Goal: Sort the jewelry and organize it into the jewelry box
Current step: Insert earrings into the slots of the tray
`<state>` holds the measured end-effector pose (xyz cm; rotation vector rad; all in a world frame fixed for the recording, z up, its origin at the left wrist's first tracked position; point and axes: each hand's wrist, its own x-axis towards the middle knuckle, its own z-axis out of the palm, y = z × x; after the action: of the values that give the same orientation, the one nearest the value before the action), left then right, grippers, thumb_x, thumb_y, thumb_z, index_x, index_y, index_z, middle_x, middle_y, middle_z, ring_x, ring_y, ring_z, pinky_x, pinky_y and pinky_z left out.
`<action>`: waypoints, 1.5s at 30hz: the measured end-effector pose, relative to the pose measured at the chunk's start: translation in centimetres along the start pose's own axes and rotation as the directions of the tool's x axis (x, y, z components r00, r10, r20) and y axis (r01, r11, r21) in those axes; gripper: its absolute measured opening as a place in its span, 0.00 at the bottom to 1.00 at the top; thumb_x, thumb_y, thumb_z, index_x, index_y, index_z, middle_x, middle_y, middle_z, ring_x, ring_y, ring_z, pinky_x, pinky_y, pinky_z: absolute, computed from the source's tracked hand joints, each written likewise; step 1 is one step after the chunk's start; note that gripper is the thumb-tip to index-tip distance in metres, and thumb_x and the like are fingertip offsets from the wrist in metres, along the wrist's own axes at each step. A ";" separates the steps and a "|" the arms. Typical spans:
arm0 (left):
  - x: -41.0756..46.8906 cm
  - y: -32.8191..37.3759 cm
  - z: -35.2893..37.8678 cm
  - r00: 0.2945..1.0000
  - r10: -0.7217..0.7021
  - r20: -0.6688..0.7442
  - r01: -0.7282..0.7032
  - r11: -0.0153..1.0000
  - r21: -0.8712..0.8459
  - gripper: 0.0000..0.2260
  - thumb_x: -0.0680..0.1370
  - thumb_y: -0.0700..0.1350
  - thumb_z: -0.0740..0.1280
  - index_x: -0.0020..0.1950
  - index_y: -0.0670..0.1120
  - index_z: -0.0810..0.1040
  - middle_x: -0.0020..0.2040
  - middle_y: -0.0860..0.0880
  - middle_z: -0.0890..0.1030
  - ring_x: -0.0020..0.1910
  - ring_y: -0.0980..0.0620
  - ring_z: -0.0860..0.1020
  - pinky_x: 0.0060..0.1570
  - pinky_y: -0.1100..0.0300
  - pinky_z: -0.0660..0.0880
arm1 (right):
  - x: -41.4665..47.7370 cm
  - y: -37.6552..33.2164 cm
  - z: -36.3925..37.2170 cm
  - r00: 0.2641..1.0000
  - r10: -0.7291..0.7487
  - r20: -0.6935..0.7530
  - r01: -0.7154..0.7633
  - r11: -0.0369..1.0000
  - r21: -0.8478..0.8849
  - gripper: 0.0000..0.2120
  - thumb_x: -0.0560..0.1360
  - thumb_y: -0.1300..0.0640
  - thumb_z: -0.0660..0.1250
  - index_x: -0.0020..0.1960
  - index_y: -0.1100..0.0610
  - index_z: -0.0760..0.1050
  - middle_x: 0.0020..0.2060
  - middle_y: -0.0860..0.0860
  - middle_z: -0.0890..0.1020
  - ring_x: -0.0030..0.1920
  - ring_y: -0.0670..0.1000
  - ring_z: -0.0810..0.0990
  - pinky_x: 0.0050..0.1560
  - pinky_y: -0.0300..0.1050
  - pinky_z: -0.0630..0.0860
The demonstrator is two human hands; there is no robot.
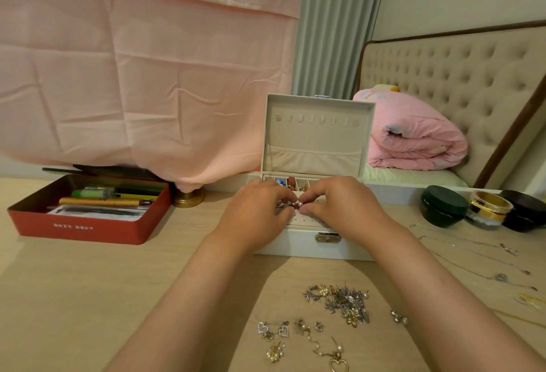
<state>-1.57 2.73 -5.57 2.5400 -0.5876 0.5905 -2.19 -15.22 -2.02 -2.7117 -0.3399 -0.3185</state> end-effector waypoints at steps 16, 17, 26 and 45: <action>0.1 0.0 0.0 1.000 -0.007 -0.020 0.007 1.000 -0.001 0.09 0.78 0.51 0.67 0.55 0.55 0.82 0.51 0.54 0.82 0.52 0.51 0.74 0.53 0.54 0.72 | 0.3 0.1 0.2 1.000 -0.011 -0.016 0.010 0.997 -0.074 0.11 0.74 0.43 0.73 0.55 0.43 0.84 0.49 0.42 0.85 0.50 0.45 0.80 0.44 0.41 0.71; 0.2 0.1 0.0 1.000 -0.004 -0.018 0.004 1.000 -0.001 0.09 0.78 0.51 0.67 0.55 0.55 0.82 0.51 0.54 0.82 0.52 0.51 0.74 0.53 0.54 0.72 | 0.3 0.1 0.3 1.000 -0.010 -0.019 0.008 0.996 -0.084 0.12 0.74 0.42 0.72 0.56 0.43 0.84 0.48 0.42 0.85 0.50 0.45 0.80 0.44 0.41 0.71; 0.1 0.4 -0.7 1.000 -0.013 0.020 0.013 1.000 -0.017 0.12 0.77 0.51 0.68 0.60 0.54 0.80 0.54 0.56 0.82 0.56 0.51 0.75 0.54 0.54 0.73 | -0.1 0.2 -0.3 0.999 -0.032 0.021 0.032 0.999 -0.012 0.09 0.77 0.49 0.69 0.57 0.42 0.82 0.48 0.40 0.84 0.52 0.45 0.80 0.50 0.43 0.75; -10.5 1.5 -6.9 0.843 -0.159 0.513 0.177 0.984 0.014 0.03 0.74 0.52 0.70 0.44 0.55 0.82 0.37 0.59 0.80 0.37 0.62 0.76 0.36 0.71 0.69 | -5.6 -7.4 -0.5 0.736 -0.254 0.628 0.276 0.959 0.064 0.07 0.70 0.55 0.79 0.48 0.50 0.85 0.40 0.43 0.85 0.41 0.43 0.82 0.46 0.43 0.80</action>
<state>-12.97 8.24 -4.74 2.6800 -0.5301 -0.1772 -9.62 -9.85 -0.50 -2.7211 -0.9218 0.5533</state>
